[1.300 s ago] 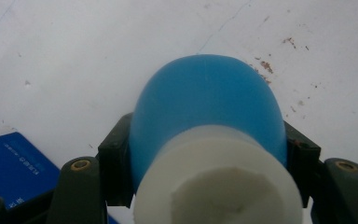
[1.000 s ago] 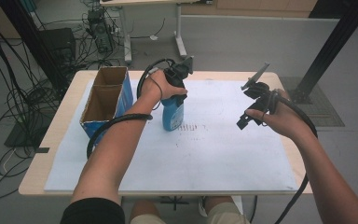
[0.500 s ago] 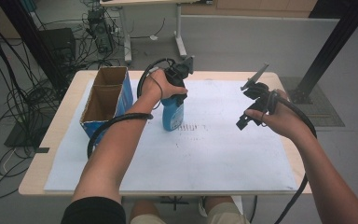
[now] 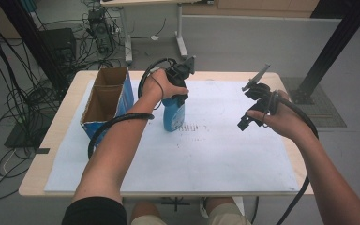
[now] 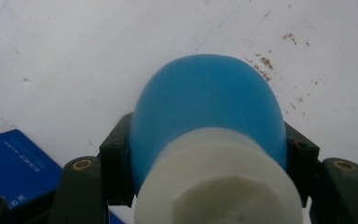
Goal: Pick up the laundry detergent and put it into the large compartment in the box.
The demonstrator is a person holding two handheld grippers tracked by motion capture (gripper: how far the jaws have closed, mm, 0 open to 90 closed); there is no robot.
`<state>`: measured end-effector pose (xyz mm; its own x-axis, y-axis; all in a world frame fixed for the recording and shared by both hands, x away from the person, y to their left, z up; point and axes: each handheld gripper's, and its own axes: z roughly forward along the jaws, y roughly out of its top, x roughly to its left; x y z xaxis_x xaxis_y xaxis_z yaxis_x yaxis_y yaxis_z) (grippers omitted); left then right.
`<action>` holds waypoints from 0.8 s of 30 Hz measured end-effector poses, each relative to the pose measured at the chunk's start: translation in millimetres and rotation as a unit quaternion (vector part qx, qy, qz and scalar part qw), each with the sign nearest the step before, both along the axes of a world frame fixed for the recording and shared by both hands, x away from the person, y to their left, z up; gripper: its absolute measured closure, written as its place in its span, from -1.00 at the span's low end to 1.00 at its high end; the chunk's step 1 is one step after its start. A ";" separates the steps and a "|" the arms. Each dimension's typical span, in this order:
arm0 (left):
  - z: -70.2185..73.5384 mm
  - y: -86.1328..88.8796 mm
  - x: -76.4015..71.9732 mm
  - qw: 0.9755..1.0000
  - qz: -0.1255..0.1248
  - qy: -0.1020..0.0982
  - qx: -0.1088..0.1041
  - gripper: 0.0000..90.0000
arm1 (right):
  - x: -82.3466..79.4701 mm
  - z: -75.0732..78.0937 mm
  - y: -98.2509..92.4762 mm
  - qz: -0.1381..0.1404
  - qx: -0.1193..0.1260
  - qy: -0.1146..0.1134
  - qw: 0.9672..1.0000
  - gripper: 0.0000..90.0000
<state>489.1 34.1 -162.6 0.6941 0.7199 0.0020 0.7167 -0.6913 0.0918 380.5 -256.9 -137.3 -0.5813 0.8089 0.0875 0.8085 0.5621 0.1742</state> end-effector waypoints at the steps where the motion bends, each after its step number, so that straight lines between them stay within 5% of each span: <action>1: -0.2 0.0 -0.3 1.000 0.001 0.000 -0.001 -0.17 | 0.0 -0.1 -0.1 0.000 0.000 0.000 1.000 -0.79; 24: -0.1 -0.2 0.2 1.000 0.001 0.001 0.000 -0.16 | 0.7 -1.3 -0.5 0.000 0.000 0.001 1.000 -0.79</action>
